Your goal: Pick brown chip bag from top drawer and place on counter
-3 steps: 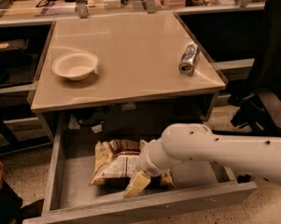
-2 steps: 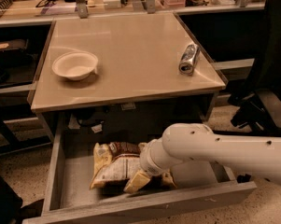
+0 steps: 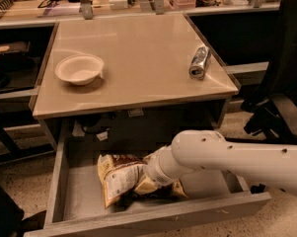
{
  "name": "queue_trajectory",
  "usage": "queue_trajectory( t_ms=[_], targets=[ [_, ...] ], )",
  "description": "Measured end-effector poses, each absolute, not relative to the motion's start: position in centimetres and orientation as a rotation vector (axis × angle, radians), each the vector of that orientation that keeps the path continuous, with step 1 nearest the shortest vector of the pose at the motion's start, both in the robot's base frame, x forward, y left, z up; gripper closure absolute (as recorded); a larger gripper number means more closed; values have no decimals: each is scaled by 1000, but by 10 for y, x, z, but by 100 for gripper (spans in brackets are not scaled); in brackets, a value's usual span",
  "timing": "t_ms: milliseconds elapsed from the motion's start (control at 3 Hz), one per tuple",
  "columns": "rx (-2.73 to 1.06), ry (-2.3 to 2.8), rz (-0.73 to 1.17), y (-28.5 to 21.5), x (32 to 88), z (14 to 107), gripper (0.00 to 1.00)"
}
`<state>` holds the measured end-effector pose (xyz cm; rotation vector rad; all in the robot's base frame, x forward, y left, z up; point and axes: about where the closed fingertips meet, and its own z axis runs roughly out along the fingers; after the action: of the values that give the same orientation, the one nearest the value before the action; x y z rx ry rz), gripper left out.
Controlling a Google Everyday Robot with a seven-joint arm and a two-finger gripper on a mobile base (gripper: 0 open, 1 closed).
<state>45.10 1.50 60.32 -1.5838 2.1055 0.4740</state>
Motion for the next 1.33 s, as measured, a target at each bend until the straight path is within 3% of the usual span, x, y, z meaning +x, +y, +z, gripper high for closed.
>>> queue_trajectory(
  t_ms=[333,667,1333],
  targets=[
    [-1558,2090,461,13,456,629,89],
    [-1556,2094,381,3,465,668,100],
    [-1523,2158,241,-27,476,738,100]
  ],
)
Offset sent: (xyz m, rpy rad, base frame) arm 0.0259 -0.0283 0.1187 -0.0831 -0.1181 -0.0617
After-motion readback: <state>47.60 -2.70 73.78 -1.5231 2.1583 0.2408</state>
